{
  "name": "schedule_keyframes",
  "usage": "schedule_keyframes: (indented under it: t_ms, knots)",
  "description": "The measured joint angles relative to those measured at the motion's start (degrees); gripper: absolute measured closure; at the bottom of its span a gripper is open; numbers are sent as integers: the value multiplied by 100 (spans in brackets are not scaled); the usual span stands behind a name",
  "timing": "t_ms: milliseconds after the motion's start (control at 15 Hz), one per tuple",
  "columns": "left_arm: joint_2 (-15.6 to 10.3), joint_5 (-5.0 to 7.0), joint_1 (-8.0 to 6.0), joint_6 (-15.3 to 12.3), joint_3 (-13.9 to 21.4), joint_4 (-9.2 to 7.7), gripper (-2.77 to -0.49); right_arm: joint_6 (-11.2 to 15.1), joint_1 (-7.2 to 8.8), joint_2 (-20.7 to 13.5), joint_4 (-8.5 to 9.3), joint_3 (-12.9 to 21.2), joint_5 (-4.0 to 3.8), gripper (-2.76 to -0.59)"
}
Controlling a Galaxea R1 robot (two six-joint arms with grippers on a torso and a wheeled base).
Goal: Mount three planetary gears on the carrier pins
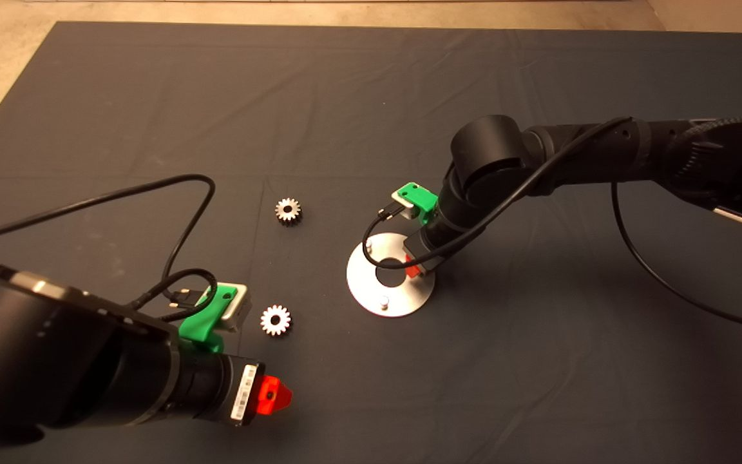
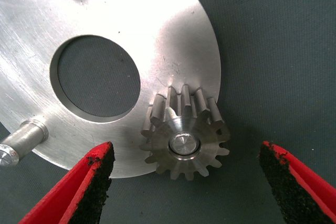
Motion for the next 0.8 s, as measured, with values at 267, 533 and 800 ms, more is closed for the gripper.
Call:
schedule_keyframes:
  t_ms: [267, 533, 800]
  knots:
    - [-2, -1, 0, 0, 0, -1, -276, 0, 185, 1, 83, 17, 1, -202]
    - [-5, 0, 0, 0, 0, 0, -276, 5, 655, -112, 573, 111, 15, -202]
    - [-11, 0, -2, 0, 0, -16, -276, 5, 2179, -1025, 1341, 528, 43, -202]
